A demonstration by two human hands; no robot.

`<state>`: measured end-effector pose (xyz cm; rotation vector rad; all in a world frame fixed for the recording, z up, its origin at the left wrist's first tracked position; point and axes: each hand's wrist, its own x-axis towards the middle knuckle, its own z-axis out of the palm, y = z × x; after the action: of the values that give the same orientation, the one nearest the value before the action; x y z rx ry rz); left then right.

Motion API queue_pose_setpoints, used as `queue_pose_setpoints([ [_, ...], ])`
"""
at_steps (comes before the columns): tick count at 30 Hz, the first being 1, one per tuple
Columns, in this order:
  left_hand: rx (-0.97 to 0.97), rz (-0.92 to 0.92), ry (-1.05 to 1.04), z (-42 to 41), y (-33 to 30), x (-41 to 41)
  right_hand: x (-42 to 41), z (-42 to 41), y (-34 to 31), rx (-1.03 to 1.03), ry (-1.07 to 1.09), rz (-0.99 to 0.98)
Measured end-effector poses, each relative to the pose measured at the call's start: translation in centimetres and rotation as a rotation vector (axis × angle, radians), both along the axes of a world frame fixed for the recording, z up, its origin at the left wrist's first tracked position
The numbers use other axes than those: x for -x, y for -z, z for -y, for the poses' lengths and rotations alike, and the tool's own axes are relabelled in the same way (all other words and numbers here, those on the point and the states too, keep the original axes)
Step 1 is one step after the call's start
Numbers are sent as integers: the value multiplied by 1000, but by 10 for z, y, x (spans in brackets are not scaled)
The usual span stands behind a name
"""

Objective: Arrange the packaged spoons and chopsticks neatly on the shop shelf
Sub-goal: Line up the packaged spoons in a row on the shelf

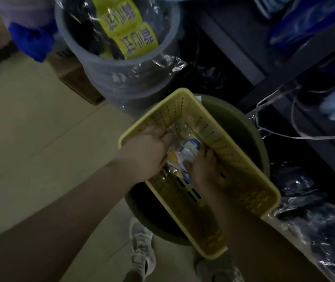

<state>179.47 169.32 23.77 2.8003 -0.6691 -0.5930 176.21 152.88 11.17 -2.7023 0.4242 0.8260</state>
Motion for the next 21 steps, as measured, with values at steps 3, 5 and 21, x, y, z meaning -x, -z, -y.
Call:
queue_pose_setpoints([
  [3, -50, -78, 35, 12, 15, -15, 2, -3, 9, 64, -41, 18],
  [5, -131, -156, 26, 15, 23, -21, 1, 1, 6, 37, -11, -42],
  [21, -556, -238, 221, 59, 107, -8, 20, 59, -63, -60, -73, -162],
])
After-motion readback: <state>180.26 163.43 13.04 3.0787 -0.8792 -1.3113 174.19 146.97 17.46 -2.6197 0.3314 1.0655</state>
